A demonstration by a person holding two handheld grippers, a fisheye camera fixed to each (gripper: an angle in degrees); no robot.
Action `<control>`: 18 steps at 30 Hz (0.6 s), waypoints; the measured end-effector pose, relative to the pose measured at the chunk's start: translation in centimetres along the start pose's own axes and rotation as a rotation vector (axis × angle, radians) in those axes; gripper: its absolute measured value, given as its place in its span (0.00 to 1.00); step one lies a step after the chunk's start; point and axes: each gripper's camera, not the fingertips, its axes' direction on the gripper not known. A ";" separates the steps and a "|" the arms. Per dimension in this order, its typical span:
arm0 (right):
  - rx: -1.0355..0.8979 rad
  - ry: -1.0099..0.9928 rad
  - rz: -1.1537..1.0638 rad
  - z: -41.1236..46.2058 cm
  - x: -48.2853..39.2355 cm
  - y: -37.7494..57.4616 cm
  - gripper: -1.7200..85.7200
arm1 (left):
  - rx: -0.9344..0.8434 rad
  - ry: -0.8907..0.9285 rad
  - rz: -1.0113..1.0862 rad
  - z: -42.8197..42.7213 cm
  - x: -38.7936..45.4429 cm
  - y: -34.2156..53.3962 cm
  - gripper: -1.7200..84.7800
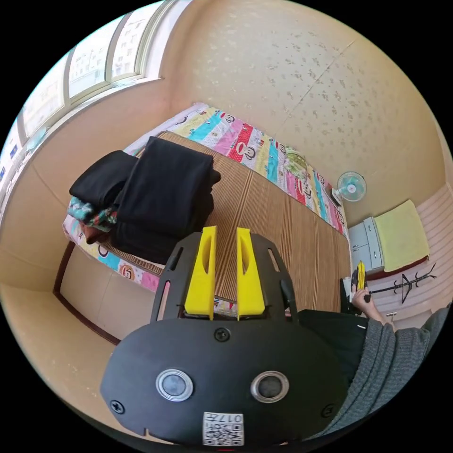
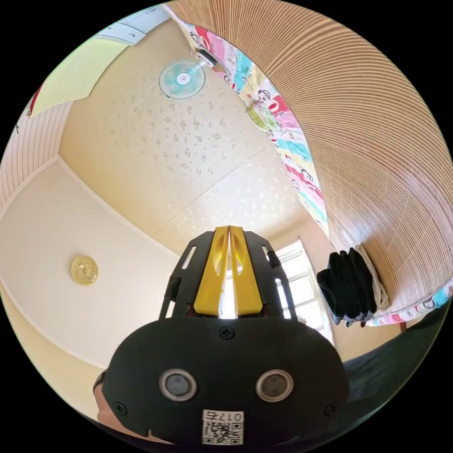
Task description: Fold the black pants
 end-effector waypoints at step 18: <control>0.289 -0.015 -0.188 -16.4 8.8 6.8 0.02 | -0.241 0.061 -0.256 5.5 -14.7 -7.6 0.10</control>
